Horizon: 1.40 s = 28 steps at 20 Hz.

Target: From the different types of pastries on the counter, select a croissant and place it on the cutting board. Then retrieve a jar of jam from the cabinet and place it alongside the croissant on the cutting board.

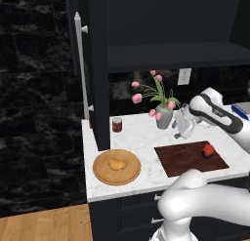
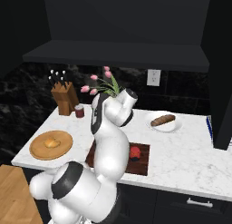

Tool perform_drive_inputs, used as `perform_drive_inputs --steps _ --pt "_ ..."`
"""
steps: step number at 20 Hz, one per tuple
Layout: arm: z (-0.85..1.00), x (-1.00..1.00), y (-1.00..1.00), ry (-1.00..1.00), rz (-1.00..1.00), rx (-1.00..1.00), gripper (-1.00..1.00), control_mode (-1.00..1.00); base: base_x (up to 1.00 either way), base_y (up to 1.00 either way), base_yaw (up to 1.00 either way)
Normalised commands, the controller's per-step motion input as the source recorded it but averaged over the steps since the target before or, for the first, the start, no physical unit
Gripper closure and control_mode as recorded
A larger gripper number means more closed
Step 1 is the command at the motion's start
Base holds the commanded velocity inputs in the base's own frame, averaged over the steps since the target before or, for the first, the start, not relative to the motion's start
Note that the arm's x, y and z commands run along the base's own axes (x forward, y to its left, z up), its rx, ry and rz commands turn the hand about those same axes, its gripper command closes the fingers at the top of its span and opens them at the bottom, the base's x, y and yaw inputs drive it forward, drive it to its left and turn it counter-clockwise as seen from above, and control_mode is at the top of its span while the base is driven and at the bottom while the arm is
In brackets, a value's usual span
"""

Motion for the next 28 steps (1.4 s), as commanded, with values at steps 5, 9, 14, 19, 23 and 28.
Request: perform_drive_inputs --steps 5,9,14,19,23,28 --pt "0.39 0.19 0.52 0.0 -0.25 -0.14 -1.0 -1.0 0.0 0.0 0.0" --pt "0.49 0.44 0.36 -0.09 -0.09 -0.08 -1.0 -1.0 0.0 0.0 0.0" --pt "0.44 0.37 0.18 -0.1 0.0 -0.07 -1.0 -1.0 0.0 0.0 0.0" --pt "0.26 0.05 0.05 -0.14 0.0 -0.11 -1.0 -1.0 0.0 0.0 0.0" --pt "0.04 0.0 0.43 -0.32 -0.03 -0.19 -1.0 -1.0 0.0 0.0 0.0" --pt "-0.01 0.11 0.47 -0.17 -0.01 -0.08 -1.0 -1.0 0.0 0.0 0.0"
